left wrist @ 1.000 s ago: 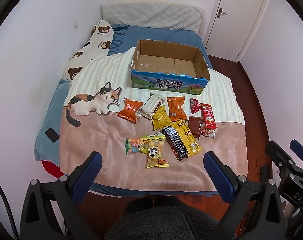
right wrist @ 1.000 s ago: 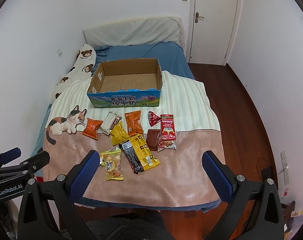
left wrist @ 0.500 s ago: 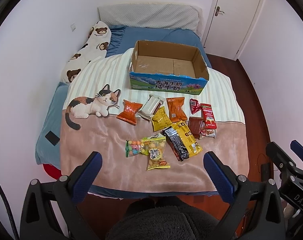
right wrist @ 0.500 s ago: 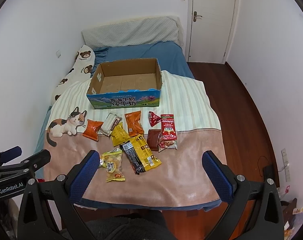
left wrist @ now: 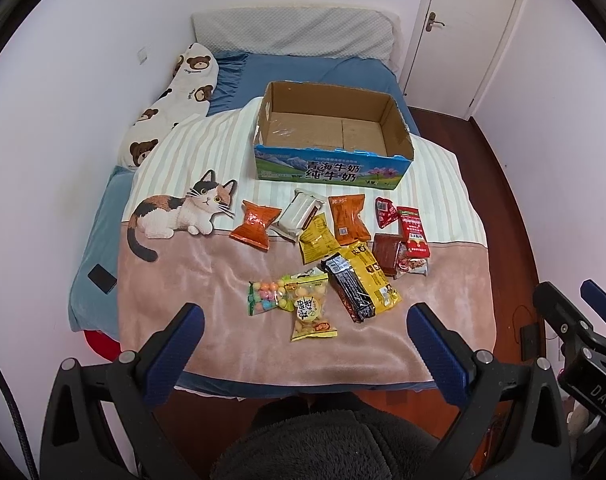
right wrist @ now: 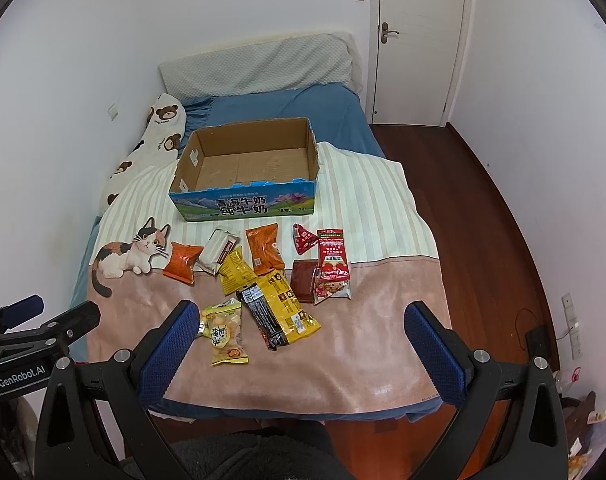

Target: Organize snacks

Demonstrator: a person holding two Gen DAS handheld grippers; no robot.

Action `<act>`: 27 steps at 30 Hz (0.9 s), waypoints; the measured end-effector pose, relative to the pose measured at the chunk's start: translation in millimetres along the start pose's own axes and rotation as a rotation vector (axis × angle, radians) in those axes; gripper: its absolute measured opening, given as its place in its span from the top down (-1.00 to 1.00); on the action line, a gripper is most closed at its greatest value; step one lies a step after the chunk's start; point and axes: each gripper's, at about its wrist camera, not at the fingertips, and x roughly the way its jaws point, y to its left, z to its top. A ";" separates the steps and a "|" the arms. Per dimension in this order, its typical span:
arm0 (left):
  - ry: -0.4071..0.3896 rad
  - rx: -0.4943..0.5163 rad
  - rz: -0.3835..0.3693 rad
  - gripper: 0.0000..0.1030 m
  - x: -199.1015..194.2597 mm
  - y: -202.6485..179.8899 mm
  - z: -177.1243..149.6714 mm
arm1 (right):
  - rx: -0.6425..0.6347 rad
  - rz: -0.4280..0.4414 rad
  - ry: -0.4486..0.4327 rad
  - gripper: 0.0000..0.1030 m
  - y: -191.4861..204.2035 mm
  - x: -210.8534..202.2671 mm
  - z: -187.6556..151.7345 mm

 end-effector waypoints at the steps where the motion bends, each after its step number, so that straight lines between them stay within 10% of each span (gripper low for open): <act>1: 0.003 0.002 0.001 -1.00 1.1 -1.2 -0.2 | -0.002 0.000 0.002 -1.00 0.0 0.2 0.2; 27: 0.048 -0.086 0.025 -1.00 31.6 23.9 -12.3 | 0.012 0.031 0.057 -1.00 -6.6 28.2 -4.6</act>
